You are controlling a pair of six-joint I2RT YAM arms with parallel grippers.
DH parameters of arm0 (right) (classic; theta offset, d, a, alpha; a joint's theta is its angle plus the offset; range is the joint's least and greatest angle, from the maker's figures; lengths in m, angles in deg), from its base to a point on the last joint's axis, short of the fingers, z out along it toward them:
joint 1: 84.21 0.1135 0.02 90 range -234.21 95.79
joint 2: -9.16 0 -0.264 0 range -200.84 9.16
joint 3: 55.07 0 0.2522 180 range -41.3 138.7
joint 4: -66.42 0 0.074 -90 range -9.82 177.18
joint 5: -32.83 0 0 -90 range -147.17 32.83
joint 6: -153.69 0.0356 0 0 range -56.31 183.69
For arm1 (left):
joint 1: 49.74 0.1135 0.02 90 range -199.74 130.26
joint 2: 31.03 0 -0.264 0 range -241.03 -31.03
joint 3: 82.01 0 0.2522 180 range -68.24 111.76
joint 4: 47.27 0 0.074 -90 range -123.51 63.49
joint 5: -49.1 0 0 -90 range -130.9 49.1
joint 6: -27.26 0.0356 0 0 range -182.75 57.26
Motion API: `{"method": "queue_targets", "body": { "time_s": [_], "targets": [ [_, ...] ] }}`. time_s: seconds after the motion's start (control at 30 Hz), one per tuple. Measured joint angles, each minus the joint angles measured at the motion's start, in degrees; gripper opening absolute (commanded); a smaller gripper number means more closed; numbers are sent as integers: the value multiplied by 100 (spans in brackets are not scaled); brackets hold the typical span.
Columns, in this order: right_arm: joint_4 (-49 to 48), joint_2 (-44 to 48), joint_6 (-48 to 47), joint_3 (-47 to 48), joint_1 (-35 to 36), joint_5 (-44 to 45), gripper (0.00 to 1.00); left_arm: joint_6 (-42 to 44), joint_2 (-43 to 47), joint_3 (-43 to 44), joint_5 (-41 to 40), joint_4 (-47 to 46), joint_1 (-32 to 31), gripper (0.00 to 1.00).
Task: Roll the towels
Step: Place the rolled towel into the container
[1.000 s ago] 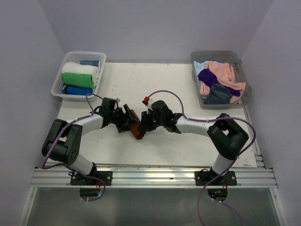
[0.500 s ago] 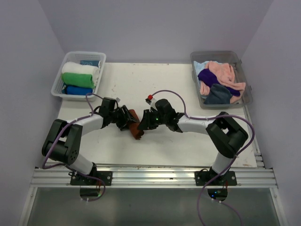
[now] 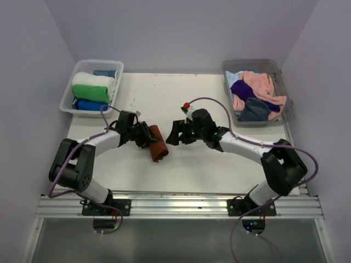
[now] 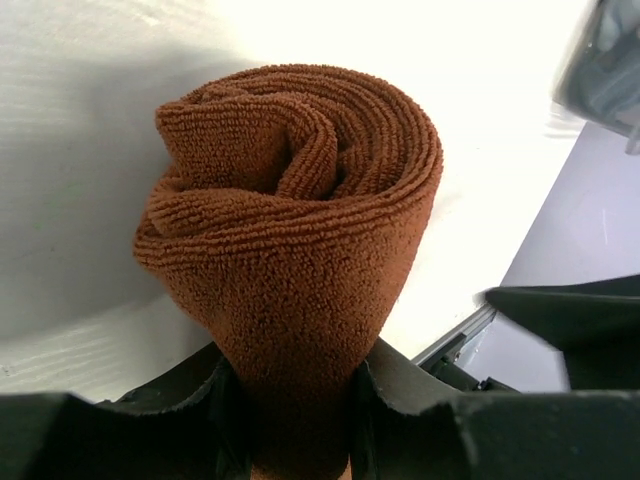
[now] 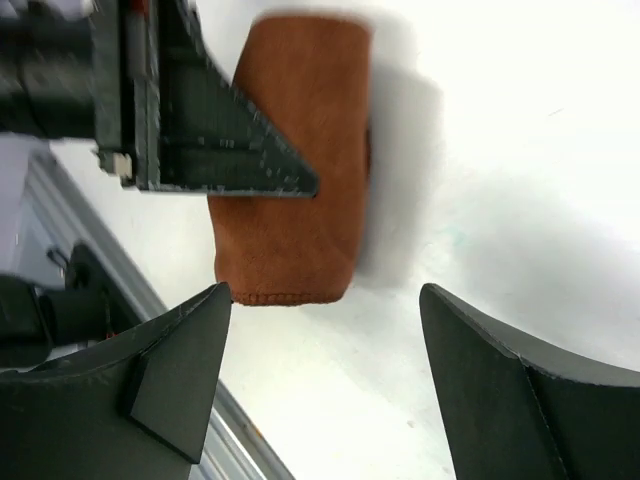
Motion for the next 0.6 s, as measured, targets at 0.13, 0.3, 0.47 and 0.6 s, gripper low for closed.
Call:
{"method": "queue_targets", "body": {
  "time_s": [0.13, 0.3, 0.47, 0.6],
  "targets": [
    [289, 1010, -160, -103, -417, 601, 80, 52, 57, 273, 81, 201, 46, 23],
    [680, 1856, -317, -190, -728, 1438, 80, 127, 363, 933, 179, 763, 295, 22],
    [1082, 2035, -404, -282, -728, 1818, 80, 227, 737, 2159, 83, 1333, 1130, 22],
    [1318, 2035, -439, -323, -728, 1904, 80, 243, 800, 3163, -107, 1469, 2070, 22]
  ]
}}
